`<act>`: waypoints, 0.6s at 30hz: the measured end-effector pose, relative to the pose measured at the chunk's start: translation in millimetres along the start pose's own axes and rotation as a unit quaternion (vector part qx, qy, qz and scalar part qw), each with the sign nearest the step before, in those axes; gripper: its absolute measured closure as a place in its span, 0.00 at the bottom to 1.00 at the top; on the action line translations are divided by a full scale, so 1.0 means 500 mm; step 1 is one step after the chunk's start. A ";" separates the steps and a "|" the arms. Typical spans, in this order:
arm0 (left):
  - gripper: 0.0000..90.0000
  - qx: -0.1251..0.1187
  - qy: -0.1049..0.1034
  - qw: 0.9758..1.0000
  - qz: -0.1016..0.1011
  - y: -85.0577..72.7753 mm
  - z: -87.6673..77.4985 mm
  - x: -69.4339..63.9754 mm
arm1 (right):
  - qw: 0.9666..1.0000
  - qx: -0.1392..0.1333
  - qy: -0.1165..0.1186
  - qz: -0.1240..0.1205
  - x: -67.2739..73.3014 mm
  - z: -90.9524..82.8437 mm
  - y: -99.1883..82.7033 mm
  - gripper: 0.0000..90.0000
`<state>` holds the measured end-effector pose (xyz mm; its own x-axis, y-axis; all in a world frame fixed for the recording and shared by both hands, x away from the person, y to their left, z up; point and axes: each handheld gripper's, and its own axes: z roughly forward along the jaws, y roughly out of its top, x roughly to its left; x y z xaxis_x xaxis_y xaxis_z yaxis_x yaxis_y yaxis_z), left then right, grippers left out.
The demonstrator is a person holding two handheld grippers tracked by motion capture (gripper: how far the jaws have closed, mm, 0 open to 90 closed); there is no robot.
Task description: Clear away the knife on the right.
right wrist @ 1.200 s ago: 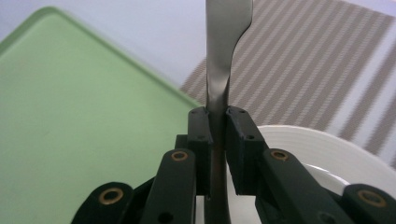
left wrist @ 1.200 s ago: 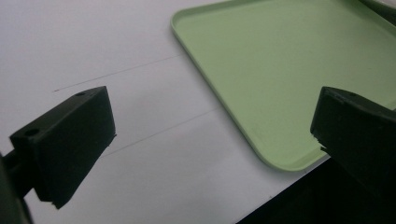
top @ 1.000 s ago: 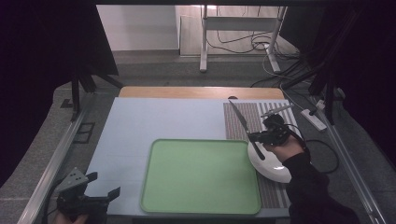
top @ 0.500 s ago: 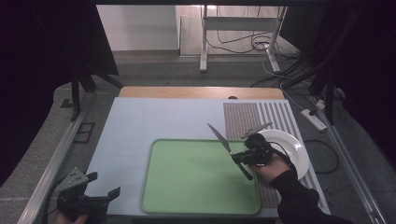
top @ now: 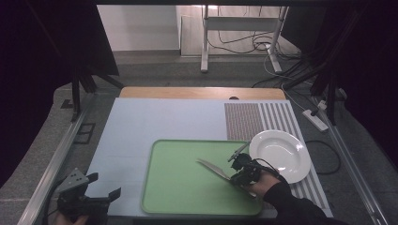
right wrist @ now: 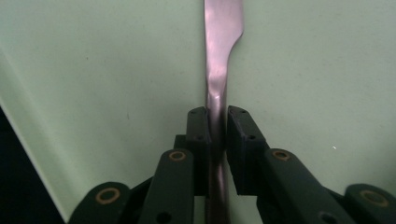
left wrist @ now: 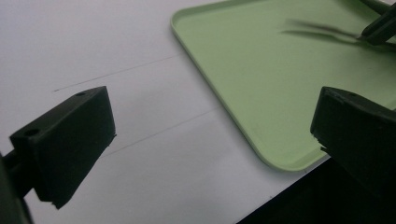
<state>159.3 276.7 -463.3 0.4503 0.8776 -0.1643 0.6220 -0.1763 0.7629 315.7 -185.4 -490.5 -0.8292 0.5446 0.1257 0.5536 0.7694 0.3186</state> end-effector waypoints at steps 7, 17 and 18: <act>0.00 0.001 0.000 1.000 0.000 0.000 0.000 0.000 | 0.998 -0.039 0.029 -0.051 0.018 -0.007 0.038 1.00; 0.00 -0.001 0.000 1.000 -0.001 -0.001 -0.001 0.001 | 0.995 -0.010 -0.015 -0.095 0.027 0.047 0.079 1.00; 0.00 0.000 0.000 1.000 -0.001 -0.001 -0.001 0.001 | 0.995 -0.010 -0.015 -0.095 0.027 0.047 0.079 1.00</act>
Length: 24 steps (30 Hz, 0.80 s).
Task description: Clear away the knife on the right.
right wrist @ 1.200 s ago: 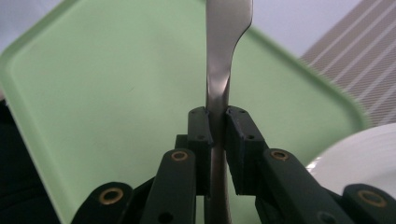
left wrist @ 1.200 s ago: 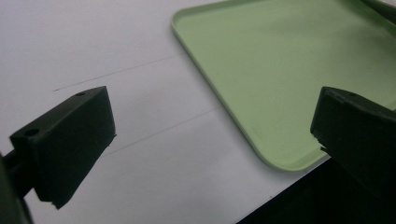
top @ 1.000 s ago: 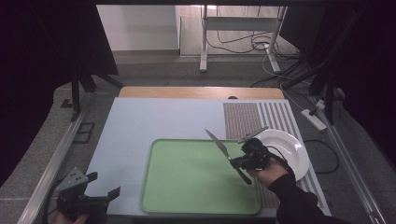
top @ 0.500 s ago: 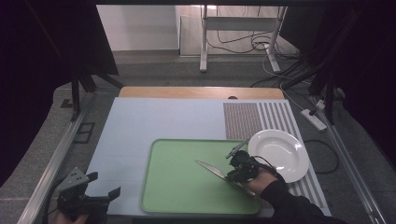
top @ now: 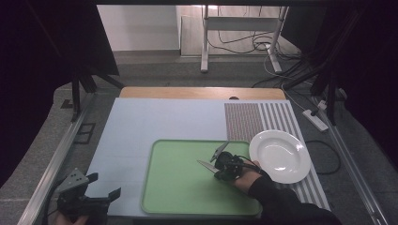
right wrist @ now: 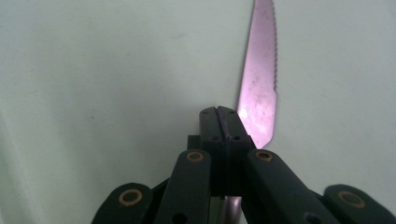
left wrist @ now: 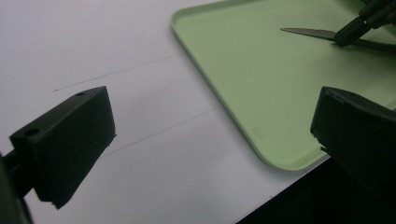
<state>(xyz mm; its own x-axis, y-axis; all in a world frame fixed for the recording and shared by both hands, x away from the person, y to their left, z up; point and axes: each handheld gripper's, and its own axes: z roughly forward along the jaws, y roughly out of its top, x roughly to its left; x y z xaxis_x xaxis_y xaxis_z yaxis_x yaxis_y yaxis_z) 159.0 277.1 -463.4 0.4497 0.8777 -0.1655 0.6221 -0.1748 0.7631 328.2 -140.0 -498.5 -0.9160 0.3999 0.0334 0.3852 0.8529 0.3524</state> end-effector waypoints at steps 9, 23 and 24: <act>0.00 0.001 0.001 1.000 0.001 0.000 0.000 -0.001 | 0.998 0.005 -0.053 0.045 -0.057 -0.020 -0.034 1.00; 0.00 0.002 0.002 1.000 0.001 0.000 0.001 -0.001 | 0.996 -0.008 -0.050 0.070 -0.096 -0.020 -0.033 1.00; 0.00 0.002 0.002 1.000 0.001 0.000 0.001 -0.001 | 0.996 -0.005 -0.052 0.070 -0.096 -0.021 -0.034 1.00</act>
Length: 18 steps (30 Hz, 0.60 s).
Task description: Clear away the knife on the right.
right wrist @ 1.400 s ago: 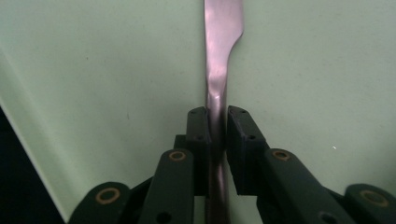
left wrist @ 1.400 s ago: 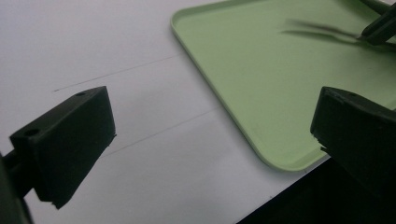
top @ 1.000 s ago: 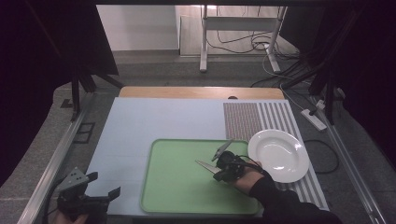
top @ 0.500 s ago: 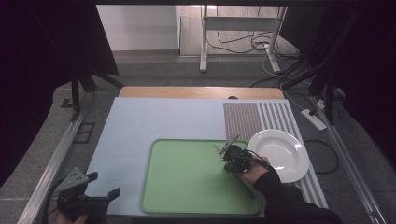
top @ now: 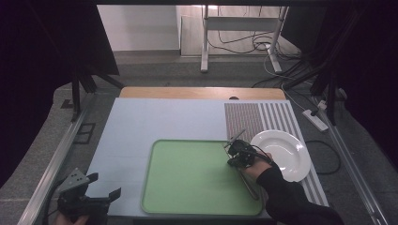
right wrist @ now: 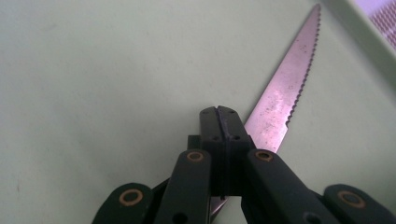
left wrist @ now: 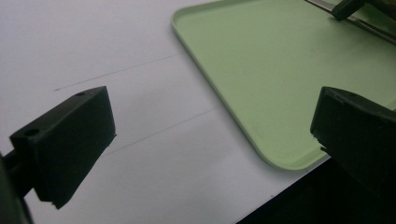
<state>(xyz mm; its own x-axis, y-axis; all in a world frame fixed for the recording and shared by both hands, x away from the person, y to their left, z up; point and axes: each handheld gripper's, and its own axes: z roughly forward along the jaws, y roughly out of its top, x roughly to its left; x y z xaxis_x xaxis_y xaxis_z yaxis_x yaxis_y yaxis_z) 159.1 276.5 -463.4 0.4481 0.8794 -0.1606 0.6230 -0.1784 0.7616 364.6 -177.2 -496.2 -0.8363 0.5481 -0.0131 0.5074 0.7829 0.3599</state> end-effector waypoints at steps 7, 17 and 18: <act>0.00 0.000 0.000 1.000 0.000 0.000 0.000 0.000 | 1.000 0.013 0.006 0.023 -0.022 -0.014 -0.027 1.00; 0.00 0.001 0.000 1.000 0.002 0.001 0.001 -0.001 | 0.999 0.018 -0.001 0.051 -0.049 -0.032 -0.063 1.00; 0.00 0.001 0.001 1.000 0.003 0.001 0.001 -0.001 | 0.999 0.019 -0.003 0.050 -0.048 -0.032 -0.062 1.00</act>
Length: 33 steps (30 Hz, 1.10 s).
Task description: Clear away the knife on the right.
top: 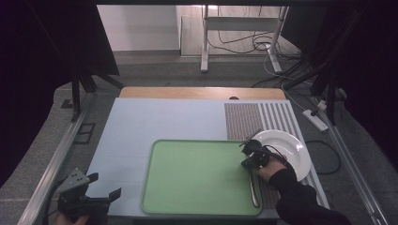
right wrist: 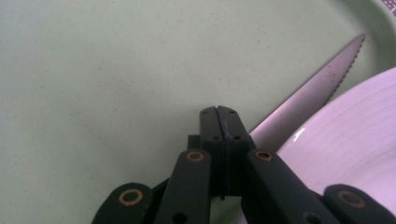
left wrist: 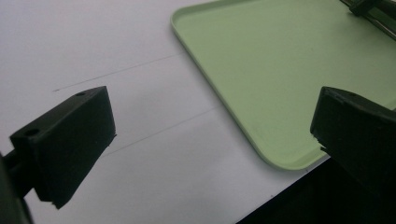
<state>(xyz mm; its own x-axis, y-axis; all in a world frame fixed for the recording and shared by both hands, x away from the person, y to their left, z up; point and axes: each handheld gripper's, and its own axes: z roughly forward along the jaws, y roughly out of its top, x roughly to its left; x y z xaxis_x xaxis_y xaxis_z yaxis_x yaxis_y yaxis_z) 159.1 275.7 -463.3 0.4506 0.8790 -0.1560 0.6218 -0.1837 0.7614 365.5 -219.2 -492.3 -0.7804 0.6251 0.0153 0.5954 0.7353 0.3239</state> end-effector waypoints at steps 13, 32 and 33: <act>0.00 0.001 -0.001 1.000 0.000 0.000 0.001 0.000 | 0.998 -0.053 0.018 0.001 0.010 -0.028 0.011 0.87; 0.02 0.006 -0.001 1.000 0.001 0.001 0.002 0.000 | 0.993 -0.120 0.004 -0.001 0.050 -0.084 0.010 0.38; 0.02 0.006 -0.001 1.000 0.002 0.001 0.002 0.000 | 0.993 -0.122 0.005 0.002 0.050 -0.085 0.009 0.36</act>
<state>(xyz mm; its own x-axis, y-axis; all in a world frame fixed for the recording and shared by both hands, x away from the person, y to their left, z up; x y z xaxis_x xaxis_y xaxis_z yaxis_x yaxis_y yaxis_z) 160.1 275.0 -463.6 0.4543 0.8773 -0.1550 0.6278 -0.1918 0.7544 340.6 -211.6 -450.3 -0.7807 0.6244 0.0252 0.5351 0.6472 0.5429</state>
